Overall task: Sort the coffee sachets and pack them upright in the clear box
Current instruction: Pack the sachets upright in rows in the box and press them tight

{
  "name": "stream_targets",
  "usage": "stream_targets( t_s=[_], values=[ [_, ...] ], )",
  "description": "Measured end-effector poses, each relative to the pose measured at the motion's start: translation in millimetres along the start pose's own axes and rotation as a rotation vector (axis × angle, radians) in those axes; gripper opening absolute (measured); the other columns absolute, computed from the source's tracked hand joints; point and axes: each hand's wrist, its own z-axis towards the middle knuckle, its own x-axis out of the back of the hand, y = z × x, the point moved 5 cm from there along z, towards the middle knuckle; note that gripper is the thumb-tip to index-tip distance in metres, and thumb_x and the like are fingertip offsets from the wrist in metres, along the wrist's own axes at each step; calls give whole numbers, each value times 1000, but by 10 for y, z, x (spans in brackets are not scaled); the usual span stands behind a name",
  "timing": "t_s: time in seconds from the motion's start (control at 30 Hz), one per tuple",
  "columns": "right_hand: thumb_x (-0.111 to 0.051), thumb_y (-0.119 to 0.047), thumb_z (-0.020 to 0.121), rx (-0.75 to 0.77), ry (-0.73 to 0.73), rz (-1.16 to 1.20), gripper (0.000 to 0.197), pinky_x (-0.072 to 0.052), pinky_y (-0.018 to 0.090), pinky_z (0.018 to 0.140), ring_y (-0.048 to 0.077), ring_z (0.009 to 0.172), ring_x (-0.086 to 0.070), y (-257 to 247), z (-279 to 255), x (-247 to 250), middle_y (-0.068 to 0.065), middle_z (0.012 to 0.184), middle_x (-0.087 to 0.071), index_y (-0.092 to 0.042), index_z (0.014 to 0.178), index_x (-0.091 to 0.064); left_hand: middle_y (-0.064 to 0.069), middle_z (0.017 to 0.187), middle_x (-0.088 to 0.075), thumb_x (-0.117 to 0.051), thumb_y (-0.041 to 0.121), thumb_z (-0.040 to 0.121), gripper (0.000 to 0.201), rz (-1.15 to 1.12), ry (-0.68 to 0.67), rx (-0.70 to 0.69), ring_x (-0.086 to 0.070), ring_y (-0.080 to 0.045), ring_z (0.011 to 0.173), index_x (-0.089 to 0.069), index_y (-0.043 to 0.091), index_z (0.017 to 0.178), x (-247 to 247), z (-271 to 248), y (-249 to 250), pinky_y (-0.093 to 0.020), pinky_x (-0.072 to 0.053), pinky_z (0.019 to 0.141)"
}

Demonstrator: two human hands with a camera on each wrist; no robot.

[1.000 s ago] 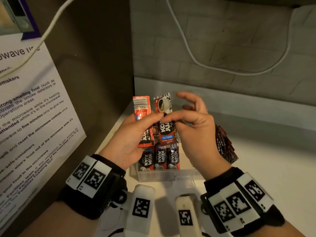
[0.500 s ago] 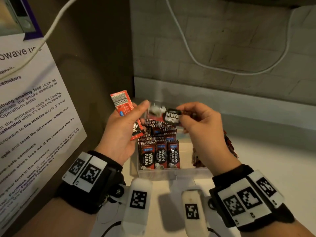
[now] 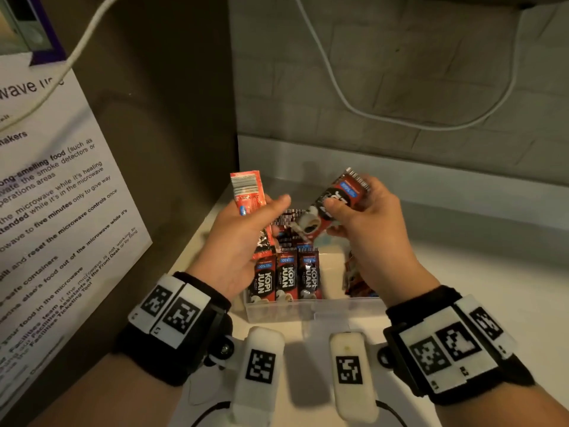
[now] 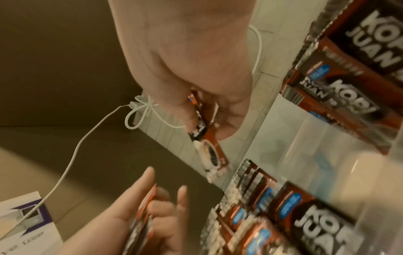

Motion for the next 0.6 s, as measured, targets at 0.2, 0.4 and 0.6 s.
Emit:
stream_targets(
  t_s=[0.2, 0.4, 0.6],
  values=[
    [-62, 7, 83, -199, -227, -689, 43, -50, 18, 58, 12, 80, -59, 264, -3, 65, -3, 95, -55, -21, 107, -40, 5, 75, -63, -74, 27, 81, 14, -26, 130, -57, -54, -6, 53, -61, 22, 84, 257, 97, 159, -23, -45, 50],
    [-62, 8, 81, -295, -285, -887, 40, -50, 24, 56, 18, 77, -57, 619, -94, -78, -3, 84, -52, -18, 100, -38, 6, 71, -62, -73, 26, 82, 13, -27, 122, -76, -54, -6, 52, -61, 22, 81, 281, 96, 164, -22, -46, 49],
    [-78, -6, 68, -406, -280, -884, 54, -50, 26, 58, 20, 80, -61, 766, -93, -82, 5, 92, -57, -7, 111, -45, 6, 71, -62, -73, 26, 82, 13, -44, 122, -73, -56, -6, 53, -61, 22, 82, 308, 91, 151, -23, -46, 52]
  ],
)
